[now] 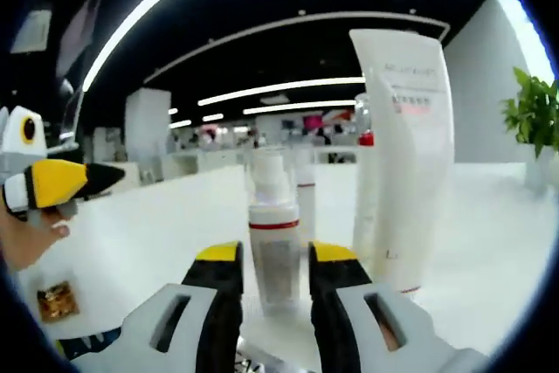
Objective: Arrange the skincare products in the storage area until every visible bottle or jar stands upright without overlapping.
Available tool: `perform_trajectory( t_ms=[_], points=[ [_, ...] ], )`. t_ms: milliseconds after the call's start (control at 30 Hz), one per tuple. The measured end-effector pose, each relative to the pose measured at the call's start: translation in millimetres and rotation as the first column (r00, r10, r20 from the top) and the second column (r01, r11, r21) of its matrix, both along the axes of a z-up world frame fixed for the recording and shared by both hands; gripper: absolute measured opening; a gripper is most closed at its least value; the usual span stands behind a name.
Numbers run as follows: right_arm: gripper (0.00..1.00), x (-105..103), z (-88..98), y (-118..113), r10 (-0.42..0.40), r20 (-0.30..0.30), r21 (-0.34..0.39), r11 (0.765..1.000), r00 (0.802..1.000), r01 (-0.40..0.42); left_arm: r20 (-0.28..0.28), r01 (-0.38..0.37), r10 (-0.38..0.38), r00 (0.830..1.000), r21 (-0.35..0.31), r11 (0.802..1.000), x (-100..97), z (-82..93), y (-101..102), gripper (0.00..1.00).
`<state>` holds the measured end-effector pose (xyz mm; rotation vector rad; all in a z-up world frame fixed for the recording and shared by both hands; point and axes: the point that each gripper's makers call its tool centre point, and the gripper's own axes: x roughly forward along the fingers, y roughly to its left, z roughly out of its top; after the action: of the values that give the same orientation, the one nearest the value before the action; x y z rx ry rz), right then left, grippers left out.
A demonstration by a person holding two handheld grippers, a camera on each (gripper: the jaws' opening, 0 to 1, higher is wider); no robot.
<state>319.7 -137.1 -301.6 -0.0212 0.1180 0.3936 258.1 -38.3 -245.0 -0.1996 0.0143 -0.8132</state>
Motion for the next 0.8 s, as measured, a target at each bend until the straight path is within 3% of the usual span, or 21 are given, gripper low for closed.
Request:
perform_trajectory(
  t_ms=[67,333,433,800],
  points=[
    [0.2,-6.2,-7.9,-1.7,0.004,-0.058,-0.018,1.0,0.998,-0.005,-0.001,-0.002,0.002,1.0,0.002,1.0,0.4,-0.6,0.5,0.33],
    [0.2,-7.4,-14.7,2.5,-0.004,-0.132,0.011,1.0,0.991,0.006,-0.004,-0.005,0.005,1.0,0.007,1.0,0.0,-2.8,0.2,0.33],
    [0.18,-4.9,-15.2,3.1,-0.007,-0.136,0.025,1.0,0.991,0.01,-0.003,-0.006,0.006,1.0,0.006,1.0,-0.5,-2.5,0.3,0.33],
    [0.18,9.8,-16.8,-5.6,-0.069,-0.109,-0.037,0.997,0.992,0.066,0.0,-0.009,0.009,1.0,0.005,1.0,0.2,-1.6,1.4,0.33]
  ],
)
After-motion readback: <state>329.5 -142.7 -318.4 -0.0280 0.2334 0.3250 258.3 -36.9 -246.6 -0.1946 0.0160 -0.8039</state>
